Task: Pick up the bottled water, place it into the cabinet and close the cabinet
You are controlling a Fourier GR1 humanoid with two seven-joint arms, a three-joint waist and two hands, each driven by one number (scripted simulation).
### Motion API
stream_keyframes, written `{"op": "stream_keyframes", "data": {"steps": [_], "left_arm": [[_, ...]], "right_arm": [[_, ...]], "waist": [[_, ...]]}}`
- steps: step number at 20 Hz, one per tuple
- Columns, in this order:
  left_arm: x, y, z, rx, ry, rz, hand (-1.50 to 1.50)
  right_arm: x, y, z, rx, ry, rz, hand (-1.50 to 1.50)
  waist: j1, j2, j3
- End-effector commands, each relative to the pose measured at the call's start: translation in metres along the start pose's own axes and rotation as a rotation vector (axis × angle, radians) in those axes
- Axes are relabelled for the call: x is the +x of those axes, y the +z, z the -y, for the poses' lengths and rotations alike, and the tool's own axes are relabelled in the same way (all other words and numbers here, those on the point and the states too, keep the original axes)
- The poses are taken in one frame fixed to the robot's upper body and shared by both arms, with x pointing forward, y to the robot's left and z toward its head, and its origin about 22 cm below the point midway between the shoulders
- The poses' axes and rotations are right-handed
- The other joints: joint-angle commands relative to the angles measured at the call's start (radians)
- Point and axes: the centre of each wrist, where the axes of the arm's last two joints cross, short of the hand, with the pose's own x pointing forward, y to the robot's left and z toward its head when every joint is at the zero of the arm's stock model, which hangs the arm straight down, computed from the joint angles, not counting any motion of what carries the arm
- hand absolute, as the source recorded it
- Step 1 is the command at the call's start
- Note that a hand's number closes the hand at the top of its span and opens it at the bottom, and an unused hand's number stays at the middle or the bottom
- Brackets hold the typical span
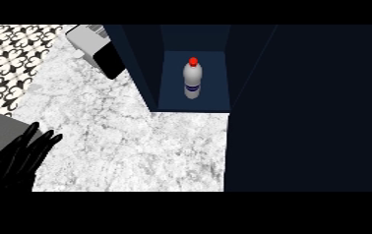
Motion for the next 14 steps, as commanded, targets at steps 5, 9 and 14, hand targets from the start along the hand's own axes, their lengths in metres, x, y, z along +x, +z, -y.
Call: {"op": "stream_keyframes", "data": {"steps": [5, 9, 14], "left_arm": [[0.021, 0.004, -0.022, 0.009, 0.009, -0.012, -1.50], [0.026, 0.010, -0.028, 0.011, 0.003, -0.026, -1.50], [0.031, 0.016, -0.043, 0.038, 0.000, -0.041, -1.50]], "right_arm": [[0.047, -0.043, -0.040, 0.228, 0.270, -0.049, 1.50], [0.046, -0.054, -0.038, 0.286, 0.284, -0.066, 1.50], [0.040, -0.068, -0.035, 0.302, 0.249, -0.059, 1.50]], "waist": [[0.016, -0.009, -0.006], [0.019, -0.017, -0.009], [0.017, -0.019, -0.013]]}}
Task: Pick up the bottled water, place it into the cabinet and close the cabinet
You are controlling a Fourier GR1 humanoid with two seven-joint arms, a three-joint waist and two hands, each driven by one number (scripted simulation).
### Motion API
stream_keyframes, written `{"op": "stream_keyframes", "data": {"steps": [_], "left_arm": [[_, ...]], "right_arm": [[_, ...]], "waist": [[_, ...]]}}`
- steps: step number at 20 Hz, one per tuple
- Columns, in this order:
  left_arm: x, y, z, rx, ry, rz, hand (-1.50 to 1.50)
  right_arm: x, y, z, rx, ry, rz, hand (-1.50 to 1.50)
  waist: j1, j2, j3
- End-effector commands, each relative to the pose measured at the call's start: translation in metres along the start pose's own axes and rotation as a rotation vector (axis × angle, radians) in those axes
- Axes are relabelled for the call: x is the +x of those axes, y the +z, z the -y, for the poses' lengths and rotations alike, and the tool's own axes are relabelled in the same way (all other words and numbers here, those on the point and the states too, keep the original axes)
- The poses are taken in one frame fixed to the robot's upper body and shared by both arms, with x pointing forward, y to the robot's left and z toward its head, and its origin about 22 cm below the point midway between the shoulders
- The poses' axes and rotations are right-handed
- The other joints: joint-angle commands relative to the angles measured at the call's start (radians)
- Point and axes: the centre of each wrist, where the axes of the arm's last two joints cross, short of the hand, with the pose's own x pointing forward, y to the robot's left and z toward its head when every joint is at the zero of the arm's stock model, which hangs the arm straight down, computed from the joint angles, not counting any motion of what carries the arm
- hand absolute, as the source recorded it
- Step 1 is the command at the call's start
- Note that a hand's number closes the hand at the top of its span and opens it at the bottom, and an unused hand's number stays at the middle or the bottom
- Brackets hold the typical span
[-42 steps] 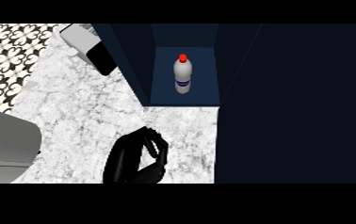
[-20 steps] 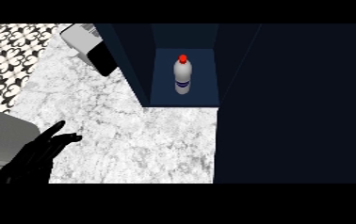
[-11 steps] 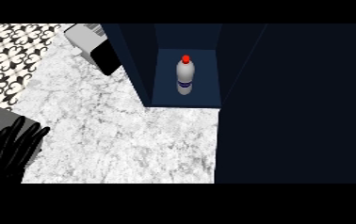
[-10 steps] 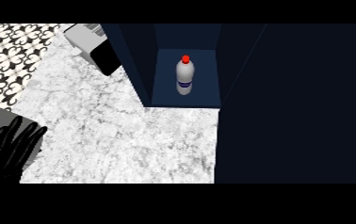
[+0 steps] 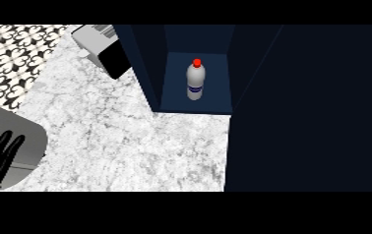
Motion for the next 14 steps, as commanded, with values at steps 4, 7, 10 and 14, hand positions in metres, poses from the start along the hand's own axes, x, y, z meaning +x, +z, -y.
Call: {"op": "stream_keyframes", "data": {"steps": [4, 7, 10, 14], "left_arm": [[0.008, 0.010, -0.015, -0.003, -0.007, -0.019, -1.50], [0.014, 0.010, -0.023, -0.006, -0.019, -0.017, -1.50], [0.017, 0.012, -0.026, -0.016, -0.011, -0.019, -1.50], [0.024, 0.015, -0.036, -0.023, -0.018, -0.013, -1.50]], "right_arm": [[0.038, -0.033, -0.031, 0.055, 0.187, -0.029, 1.50], [0.037, -0.046, -0.028, 0.046, 0.187, -0.020, 1.50], [0.032, -0.061, -0.026, 0.056, 0.160, -0.030, 1.50], [0.032, -0.083, -0.025, 0.058, 0.132, -0.004, 1.50]], "waist": [[0.013, -0.002, -0.005], [0.021, 0.001, -0.003], [0.027, 0.004, -0.003], [0.046, 0.001, -0.001]]}}
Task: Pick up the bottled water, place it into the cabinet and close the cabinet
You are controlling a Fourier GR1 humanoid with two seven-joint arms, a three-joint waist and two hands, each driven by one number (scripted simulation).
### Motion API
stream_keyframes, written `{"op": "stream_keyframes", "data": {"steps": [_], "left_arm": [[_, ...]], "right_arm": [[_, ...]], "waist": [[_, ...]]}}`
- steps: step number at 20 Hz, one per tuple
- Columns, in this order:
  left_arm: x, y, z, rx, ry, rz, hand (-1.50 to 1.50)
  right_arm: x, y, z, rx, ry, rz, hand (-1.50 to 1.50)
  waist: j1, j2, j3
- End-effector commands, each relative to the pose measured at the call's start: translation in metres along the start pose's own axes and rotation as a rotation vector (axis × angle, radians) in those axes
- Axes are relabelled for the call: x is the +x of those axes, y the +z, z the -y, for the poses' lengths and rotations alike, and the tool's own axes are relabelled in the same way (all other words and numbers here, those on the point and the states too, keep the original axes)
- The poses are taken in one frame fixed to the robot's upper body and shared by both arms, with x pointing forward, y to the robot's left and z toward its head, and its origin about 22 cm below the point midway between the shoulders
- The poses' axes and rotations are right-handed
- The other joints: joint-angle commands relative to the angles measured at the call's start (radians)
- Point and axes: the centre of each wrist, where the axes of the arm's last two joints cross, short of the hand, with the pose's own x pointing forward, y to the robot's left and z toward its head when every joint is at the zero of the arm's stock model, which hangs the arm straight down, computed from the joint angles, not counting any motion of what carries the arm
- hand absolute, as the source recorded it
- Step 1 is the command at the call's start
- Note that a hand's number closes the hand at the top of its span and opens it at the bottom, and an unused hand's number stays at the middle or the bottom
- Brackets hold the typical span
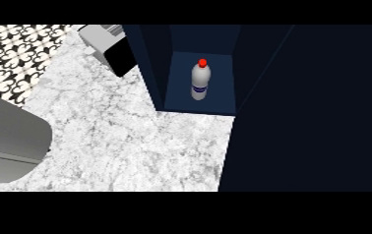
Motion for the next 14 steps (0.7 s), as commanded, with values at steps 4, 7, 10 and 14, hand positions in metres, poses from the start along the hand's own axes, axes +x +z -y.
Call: {"op": "stream_keyframes", "data": {"steps": [4, 7, 10, 14], "left_arm": [[0.010, 0.003, -0.012, -0.011, -0.003, 0.011, -1.50], [0.013, 0.003, -0.014, -0.018, 0.005, 0.015, -1.50], [0.019, 0.005, -0.021, -0.035, 0.007, 0.016, -1.50], [0.025, 0.002, -0.037, -0.038, -0.006, 0.029, -1.50]], "right_arm": [[0.027, -0.042, -0.020, -0.015, 0.133, 0.037, 1.50], [0.026, -0.066, -0.019, -0.026, 0.089, 0.042, 1.50], [0.023, -0.099, -0.025, -0.026, 0.050, 0.020, 1.50], [0.021, -0.155, -0.036, 0.087, 0.047, -0.115, 1.50]], "waist": [[0.020, 0.003, 0.003], [0.020, 0.004, 0.003], [0.036, 0.010, 0.007], [0.052, 0.032, 0.009]]}}
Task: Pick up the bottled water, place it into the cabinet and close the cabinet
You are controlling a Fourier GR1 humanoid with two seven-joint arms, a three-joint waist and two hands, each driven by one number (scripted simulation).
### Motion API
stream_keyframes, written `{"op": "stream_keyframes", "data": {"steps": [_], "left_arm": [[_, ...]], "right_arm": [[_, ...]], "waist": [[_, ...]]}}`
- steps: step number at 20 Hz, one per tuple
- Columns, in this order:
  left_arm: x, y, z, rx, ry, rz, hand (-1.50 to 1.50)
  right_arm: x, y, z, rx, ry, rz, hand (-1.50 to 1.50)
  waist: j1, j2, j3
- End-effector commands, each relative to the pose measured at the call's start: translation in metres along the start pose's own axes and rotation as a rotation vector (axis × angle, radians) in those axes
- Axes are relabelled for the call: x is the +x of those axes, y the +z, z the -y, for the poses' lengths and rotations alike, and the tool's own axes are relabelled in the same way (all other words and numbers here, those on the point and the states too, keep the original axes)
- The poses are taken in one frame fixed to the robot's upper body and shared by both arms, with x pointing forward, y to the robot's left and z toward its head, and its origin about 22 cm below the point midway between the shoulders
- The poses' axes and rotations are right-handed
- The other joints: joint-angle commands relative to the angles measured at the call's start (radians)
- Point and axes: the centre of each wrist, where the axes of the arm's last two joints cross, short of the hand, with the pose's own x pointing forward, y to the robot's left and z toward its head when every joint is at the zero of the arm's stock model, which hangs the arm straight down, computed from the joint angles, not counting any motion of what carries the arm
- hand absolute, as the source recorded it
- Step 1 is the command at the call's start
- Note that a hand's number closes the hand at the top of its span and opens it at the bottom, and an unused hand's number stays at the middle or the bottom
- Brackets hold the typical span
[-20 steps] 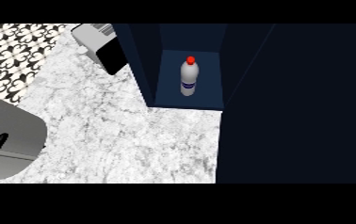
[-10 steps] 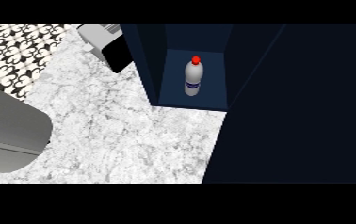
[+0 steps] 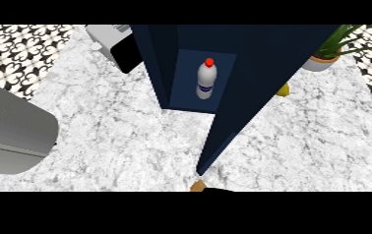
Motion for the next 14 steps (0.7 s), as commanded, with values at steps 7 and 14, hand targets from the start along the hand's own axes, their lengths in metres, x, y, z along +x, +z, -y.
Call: {"op": "stream_keyframes", "data": {"steps": [7, 14], "left_arm": [[0.016, 0.015, -0.027, -0.021, 0.022, 0.030, -1.50], [0.030, 0.059, -0.036, 0.037, 0.005, 0.015, -1.50]], "right_arm": [[0.032, -0.107, -0.002, 0.239, -0.010, -0.121, 1.50], [0.037, -0.138, 0.029, 0.164, -0.143, -0.221, 1.50]], "waist": [[0.021, 0.022, 0.012], [-0.037, 0.016, 0.016]]}}
